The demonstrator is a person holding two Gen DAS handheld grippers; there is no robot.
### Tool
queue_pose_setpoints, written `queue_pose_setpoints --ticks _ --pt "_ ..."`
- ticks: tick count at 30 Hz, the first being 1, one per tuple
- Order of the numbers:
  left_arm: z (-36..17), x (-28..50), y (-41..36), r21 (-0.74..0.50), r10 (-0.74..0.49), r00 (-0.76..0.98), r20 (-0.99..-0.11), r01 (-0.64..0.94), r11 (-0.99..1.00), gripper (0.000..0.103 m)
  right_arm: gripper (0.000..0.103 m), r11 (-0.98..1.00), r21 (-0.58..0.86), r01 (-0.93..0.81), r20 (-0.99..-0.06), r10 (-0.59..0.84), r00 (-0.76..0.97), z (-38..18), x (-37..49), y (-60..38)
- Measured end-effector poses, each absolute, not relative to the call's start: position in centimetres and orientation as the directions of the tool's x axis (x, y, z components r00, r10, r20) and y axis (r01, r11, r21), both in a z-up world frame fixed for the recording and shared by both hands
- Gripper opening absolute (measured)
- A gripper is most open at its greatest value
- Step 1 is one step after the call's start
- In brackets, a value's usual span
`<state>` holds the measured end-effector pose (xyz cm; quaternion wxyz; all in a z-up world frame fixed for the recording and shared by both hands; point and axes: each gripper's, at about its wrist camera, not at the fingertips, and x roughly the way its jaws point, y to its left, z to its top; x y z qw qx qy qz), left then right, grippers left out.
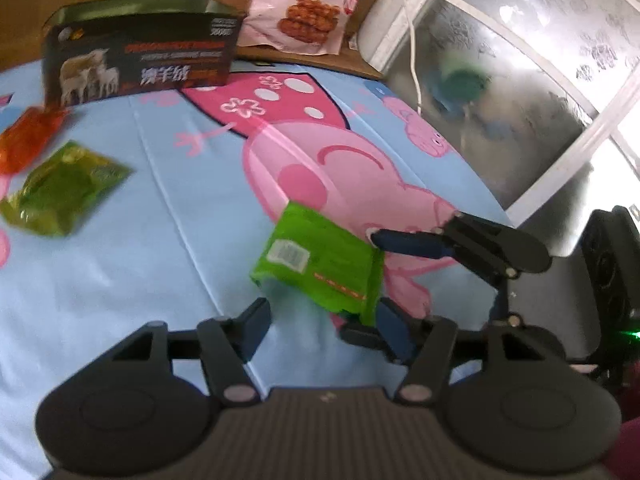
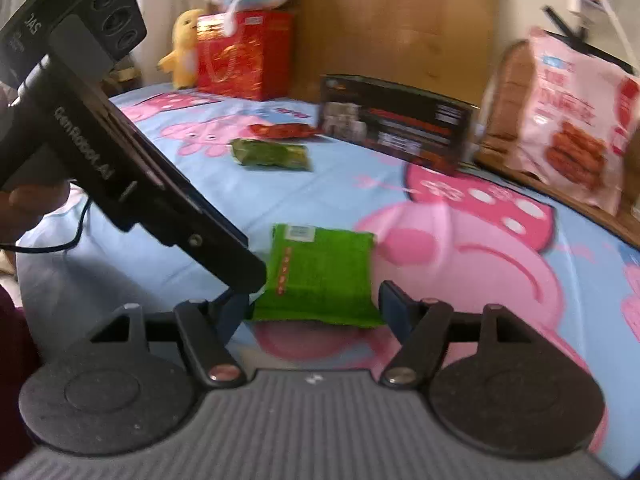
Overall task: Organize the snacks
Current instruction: 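Grasp the bright green barcode packet with the left tool, then carry the bright green packet into the black box and release it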
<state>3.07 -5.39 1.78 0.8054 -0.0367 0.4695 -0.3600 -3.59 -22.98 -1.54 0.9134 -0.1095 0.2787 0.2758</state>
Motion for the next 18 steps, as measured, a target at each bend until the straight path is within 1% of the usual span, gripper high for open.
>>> queue_pose_setpoints --ticks 3,5,8,10,12,14,16,17,18 --pt "2.9 4.3 -4.6 -0.381 -0.599 0.348 -0.721 0.523 0.763 0.065 0.077 0.852 -0.042 -0.521 -0.565 0.41 0.716 -1.8 -4.1 -24.1" --pt "3.5 5.2 -4.4 -0.386 -0.596 0.367 -0.714 0.504 0.773 0.066 0.077 0.864 -0.031 -0.503 -0.56 0.402 0.724 -1.8 -4.4 -24.5" --pt "3.6 6.3 -5.5 -0.385 -0.601 0.349 -0.719 0.52 0.762 0.066 0.076 0.882 -0.03 -0.47 -0.548 0.378 0.746 -2.0 -4.7 -24.8" --pt "3.1 6.5 -6.6 -0.376 -0.595 0.326 -0.735 0.535 0.757 0.066 0.075 0.906 -0.047 -0.422 -0.537 0.333 0.775 -2.0 -4.5 -24.8" --pt "2.4 6.5 -7.3 -0.378 -0.591 0.301 -0.748 0.539 0.753 0.066 0.072 0.925 -0.045 -0.377 -0.531 0.298 0.794 -1.9 -4.2 -24.9" --pt "1.9 6.5 -7.7 -0.392 -0.597 0.278 -0.753 0.539 0.746 0.066 0.072 0.918 -0.004 -0.395 -0.521 0.336 0.785 -1.7 -4.3 -25.0" --pt "1.6 6.1 -7.6 -0.4 -0.604 0.27 -0.75 0.541 0.739 0.064 0.071 0.9 0.003 -0.435 -0.515 0.375 0.771 -1.5 -4.7 -24.5" --pt "1.6 5.8 -7.7 -0.395 -0.603 0.272 -0.75 0.548 0.738 0.064 0.07 0.891 -0.007 -0.454 -0.518 0.385 0.764 -1.6 -4.8 -24.0" --pt "1.6 5.7 -7.8 -0.392 -0.602 0.273 -0.75 0.551 0.737 0.064 0.066 0.884 -0.016 -0.468 -0.524 0.391 0.757 -1.8 -4.8 -23.6"
